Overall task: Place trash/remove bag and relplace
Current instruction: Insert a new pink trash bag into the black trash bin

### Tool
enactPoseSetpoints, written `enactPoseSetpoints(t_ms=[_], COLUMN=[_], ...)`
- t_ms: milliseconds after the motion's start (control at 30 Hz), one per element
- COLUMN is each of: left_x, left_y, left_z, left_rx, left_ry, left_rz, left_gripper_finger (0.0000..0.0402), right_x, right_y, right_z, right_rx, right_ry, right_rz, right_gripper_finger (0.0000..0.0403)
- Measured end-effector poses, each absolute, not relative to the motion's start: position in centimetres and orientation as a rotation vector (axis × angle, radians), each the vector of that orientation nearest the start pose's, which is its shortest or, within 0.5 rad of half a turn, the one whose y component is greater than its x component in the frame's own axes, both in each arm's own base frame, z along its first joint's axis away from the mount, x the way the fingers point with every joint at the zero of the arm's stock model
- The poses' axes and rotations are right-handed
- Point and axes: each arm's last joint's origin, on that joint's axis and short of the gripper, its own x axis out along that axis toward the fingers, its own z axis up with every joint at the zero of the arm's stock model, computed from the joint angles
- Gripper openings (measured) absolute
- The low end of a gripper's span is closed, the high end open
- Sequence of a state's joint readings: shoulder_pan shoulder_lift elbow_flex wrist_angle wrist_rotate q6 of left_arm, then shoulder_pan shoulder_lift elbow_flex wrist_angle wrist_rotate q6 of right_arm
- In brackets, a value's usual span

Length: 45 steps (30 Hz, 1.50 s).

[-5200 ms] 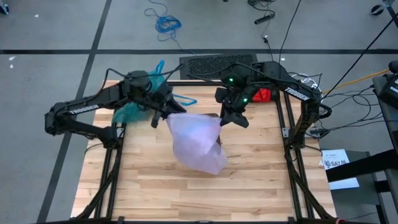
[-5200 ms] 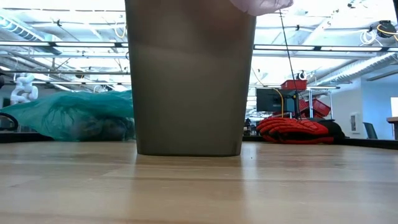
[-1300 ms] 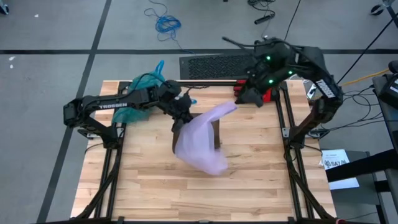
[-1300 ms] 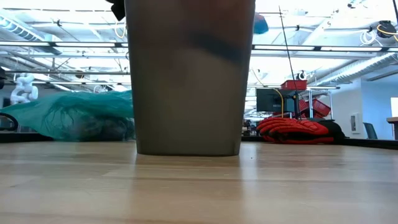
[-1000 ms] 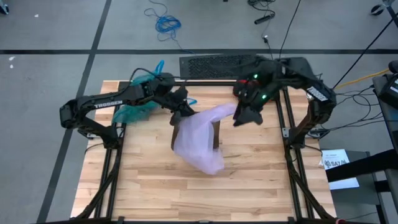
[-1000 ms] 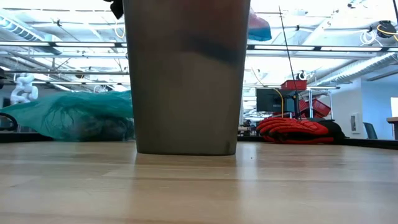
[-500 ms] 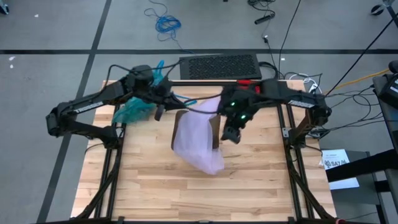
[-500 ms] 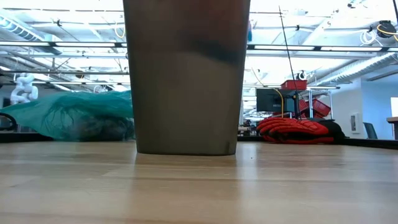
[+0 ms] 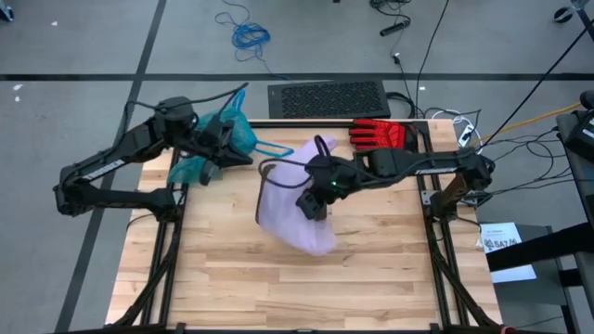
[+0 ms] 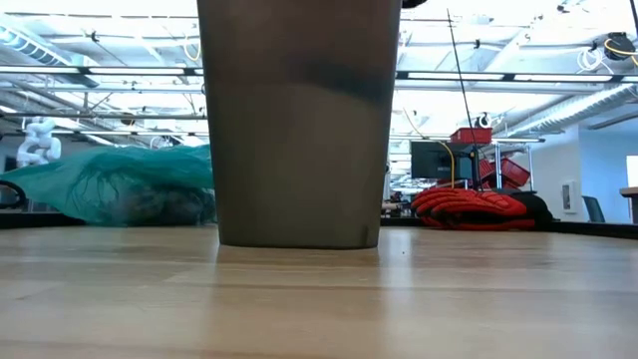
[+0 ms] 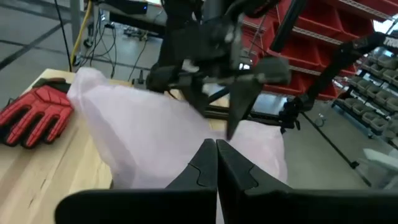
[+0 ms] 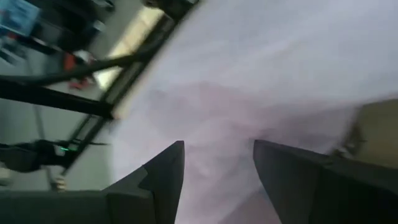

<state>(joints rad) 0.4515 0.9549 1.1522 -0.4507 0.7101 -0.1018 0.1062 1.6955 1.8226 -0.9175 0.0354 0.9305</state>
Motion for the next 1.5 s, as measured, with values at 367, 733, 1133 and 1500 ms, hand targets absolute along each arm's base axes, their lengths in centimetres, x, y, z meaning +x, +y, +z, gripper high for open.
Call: enactPoseSetpoints(t_ms=[367,733,1133,1500], left_x=[15.9,16.4,18.0,20.8], left_y=[5.6,5.8,6.0,5.9], left_z=[40.8,40.6,39.7,37.9], left_rx=[-0.290,-0.358,-0.270,-0.257], left_ry=[0.217,0.238,0.264,0.326], left_rz=[-0.239,-0.234,-0.462,-0.583], left_gripper_finger=[0.0000,0.0000,0.0000,0.0000], right_x=[32.4,36.7,34.5,32.6], right_y=[4.1,3.4,2.1,0.7], right_z=[41.2,38.0,39.6,40.8], right_rx=[0.825,0.783,0.769,0.780], right_ry=[0.807,0.884,0.882,0.881], right_rz=[-0.472,-0.351,-0.383,-0.436], right_gripper_finger=[0.0189,0.0189,0.0168,0.0166])
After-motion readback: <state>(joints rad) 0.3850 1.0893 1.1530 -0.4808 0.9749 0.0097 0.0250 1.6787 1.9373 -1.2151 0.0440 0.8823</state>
